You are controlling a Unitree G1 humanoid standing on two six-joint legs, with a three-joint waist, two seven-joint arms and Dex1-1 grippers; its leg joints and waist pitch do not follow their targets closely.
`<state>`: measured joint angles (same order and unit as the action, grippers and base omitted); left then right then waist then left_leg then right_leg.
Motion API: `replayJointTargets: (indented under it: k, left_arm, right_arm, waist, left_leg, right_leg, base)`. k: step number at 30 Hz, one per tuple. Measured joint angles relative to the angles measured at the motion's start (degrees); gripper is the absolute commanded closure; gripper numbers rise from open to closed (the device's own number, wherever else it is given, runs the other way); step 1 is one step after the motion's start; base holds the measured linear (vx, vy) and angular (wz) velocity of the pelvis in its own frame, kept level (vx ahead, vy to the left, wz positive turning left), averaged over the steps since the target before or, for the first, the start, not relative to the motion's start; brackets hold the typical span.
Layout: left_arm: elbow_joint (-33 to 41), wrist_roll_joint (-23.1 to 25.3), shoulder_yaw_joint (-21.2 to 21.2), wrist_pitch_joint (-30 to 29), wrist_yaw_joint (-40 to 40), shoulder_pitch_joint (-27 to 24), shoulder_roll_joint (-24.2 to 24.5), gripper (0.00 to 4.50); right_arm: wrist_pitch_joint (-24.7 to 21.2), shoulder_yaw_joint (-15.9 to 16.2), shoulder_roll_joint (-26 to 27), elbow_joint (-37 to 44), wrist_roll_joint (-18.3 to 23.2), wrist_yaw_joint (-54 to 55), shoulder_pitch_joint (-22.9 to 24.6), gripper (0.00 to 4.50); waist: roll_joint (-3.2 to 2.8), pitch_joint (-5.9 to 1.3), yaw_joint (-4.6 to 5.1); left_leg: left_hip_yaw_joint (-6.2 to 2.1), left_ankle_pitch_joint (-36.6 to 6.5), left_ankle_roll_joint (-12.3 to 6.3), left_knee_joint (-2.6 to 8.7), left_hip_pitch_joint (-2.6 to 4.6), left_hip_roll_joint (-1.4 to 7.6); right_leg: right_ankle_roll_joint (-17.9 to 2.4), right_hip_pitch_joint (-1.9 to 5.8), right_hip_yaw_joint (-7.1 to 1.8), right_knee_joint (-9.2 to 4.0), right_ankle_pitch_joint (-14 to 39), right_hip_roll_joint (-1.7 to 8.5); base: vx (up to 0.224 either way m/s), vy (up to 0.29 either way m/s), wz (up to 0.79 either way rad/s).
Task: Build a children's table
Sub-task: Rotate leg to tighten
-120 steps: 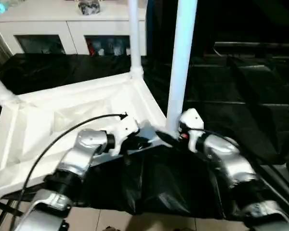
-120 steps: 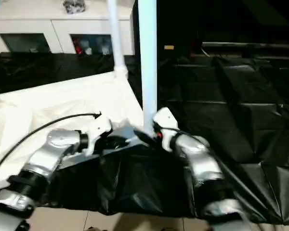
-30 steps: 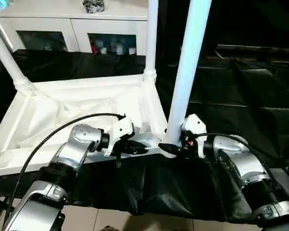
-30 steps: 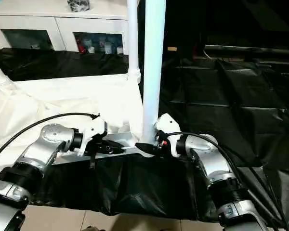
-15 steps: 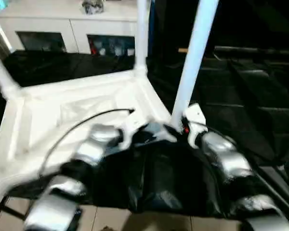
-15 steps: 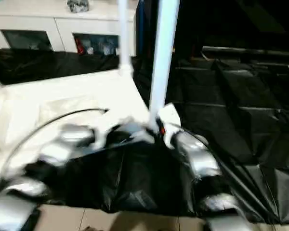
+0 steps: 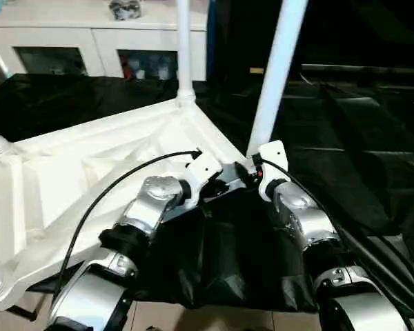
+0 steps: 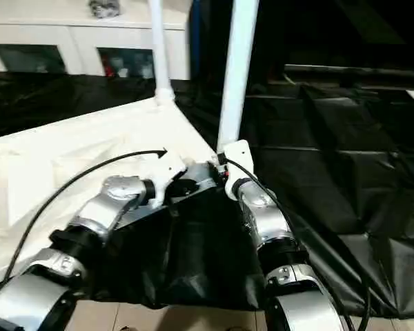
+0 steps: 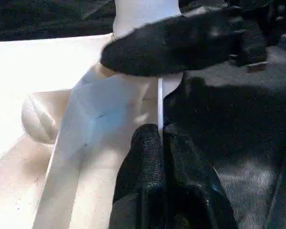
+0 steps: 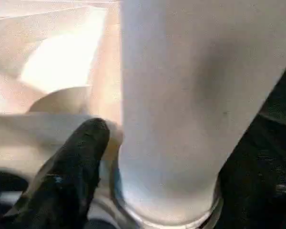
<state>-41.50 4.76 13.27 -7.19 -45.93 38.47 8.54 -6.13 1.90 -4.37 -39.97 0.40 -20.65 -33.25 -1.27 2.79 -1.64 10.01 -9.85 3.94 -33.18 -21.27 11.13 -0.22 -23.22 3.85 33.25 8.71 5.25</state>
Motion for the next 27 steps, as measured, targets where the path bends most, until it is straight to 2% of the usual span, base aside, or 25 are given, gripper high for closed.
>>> replayJointTargets:
  k: [3,10,12,16,20,22,27]
  left_arm:
    - [2.41,-0.98,0.13,1.62,-5.41,-1.81,2.77,4.5]
    - [5.66,-3.45,0.27,2.69,-15.8,-4.26,7.33,4.5]
    - [6.18,-4.0,0.41,2.69,-17.82,-4.56,8.23,4.5]
    - [7.55,-5.19,0.81,2.83,-23.13,-5.66,10.52,4.5]
    - [7.57,-5.41,0.85,3.65,-25.31,-6.01,11.37,4.5]
    - [7.57,-5.54,0.86,3.7,-25.88,-6.01,11.6,4.5]
    - [7.57,-5.65,0.85,3.7,-26.43,-6.01,12.03,4.5]
  right_arm:
    - [-0.37,2.94,-4.84,5.69,1.83,-10.34,3.69,0.7]
    - [-1.12,5.3,-12.03,12.95,6.09,-28.25,8.24,0.7]
    - [-1.22,5.45,-12.7,13.24,6.4,-30.57,8.28,0.87]
    - [-1.3,7.98,-15.45,15.25,6.49,-36.08,8.54,1.29]
    - [-1.24,9.06,-15.63,15.62,6.03,-37.34,8.54,1.51]
    - [-1.16,9.33,-15.61,15.67,5.97,-37.75,8.54,1.78]
    - [-1.13,9.74,-15.61,16.02,5.9,-38.28,8.55,1.87]
  waist:
    - [0.02,0.01,-0.34]
    - [0.09,0.06,-0.75]
    - [0.07,0.07,-0.82]
    - [0.08,0.07,-1.02]
    - [0.08,0.07,-1.34]
    - [0.11,0.08,-1.41]
    - [0.16,0.11,-1.44]
  left_leg:
    - [0.0,0.0,0.0,0.02,-0.02,0.01]
    - [0.03,0.0,-0.01,-0.05,-0.11,0.01]
    - [0.03,0.0,-0.01,-0.04,-0.1,0.02]
    - [0.03,0.0,0.0,-0.04,-0.1,0.03]
    - [0.03,0.0,0.0,-0.06,-0.1,0.03]
    - [0.03,0.0,0.0,-0.07,-0.1,0.03]
    - [0.03,0.0,0.0,-0.07,-0.1,0.05]
  right_leg:
    - [0.01,-0.02,0.0,0.0,0.01,0.0]
    - [0.02,-0.03,-0.02,-0.01,0.01,0.03]
    - [0.02,-0.03,-0.01,0.01,0.01,0.02]
    - [0.01,-0.03,0.0,0.01,0.01,0.02]
    - [0.01,-0.03,0.0,0.01,0.01,0.02]
    - [0.01,-0.03,-0.01,0.01,0.01,0.02]
    - [0.02,-0.03,0.0,0.02,0.01,0.01]
  base:
    - [0.0,0.0,0.0]
    - [0.0,0.0,0.0]
    - [0.0,0.0,0.0]
    - [0.0,0.0,0.0]
    - [0.0,0.0,0.0]
    - [0.0,0.0,0.0]
    - [0.0,0.0,0.0]
